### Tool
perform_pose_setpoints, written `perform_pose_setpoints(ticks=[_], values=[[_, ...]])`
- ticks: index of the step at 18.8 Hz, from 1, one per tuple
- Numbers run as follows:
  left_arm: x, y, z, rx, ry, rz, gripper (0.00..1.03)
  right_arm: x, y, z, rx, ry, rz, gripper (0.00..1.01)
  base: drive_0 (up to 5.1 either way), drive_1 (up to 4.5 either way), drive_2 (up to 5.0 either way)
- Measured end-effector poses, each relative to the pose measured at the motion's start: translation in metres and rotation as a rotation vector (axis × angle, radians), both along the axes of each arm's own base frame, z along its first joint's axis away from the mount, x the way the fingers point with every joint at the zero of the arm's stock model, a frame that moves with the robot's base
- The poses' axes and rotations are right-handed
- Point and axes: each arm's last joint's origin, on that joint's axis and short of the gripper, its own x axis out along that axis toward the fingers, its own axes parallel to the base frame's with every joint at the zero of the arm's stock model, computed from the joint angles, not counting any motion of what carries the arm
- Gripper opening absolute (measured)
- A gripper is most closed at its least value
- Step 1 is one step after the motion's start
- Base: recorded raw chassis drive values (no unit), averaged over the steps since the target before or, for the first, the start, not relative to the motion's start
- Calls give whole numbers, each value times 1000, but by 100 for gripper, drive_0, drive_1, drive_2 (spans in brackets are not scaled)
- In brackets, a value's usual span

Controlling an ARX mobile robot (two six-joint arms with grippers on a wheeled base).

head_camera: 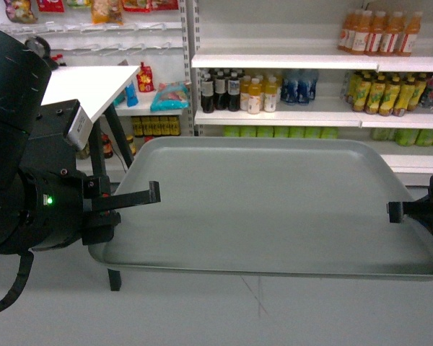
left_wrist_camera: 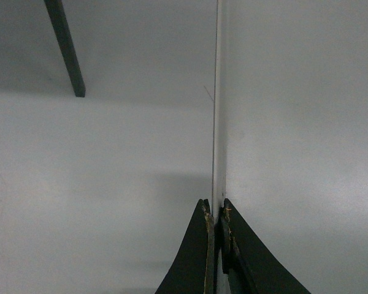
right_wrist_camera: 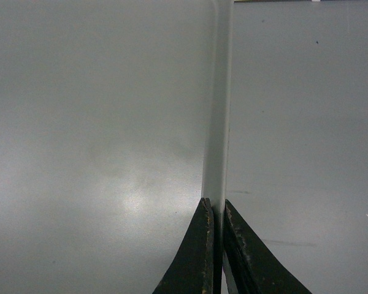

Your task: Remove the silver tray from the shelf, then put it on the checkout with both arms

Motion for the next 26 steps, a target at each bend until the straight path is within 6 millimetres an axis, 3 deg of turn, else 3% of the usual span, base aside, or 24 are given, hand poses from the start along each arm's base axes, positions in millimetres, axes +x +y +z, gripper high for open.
perform_pose_setpoints(ticks=[26], values=[[0, 0, 0, 1, -1, 3, 3, 0, 0, 1, 1, -6, 0, 2, -499, 247, 247]])
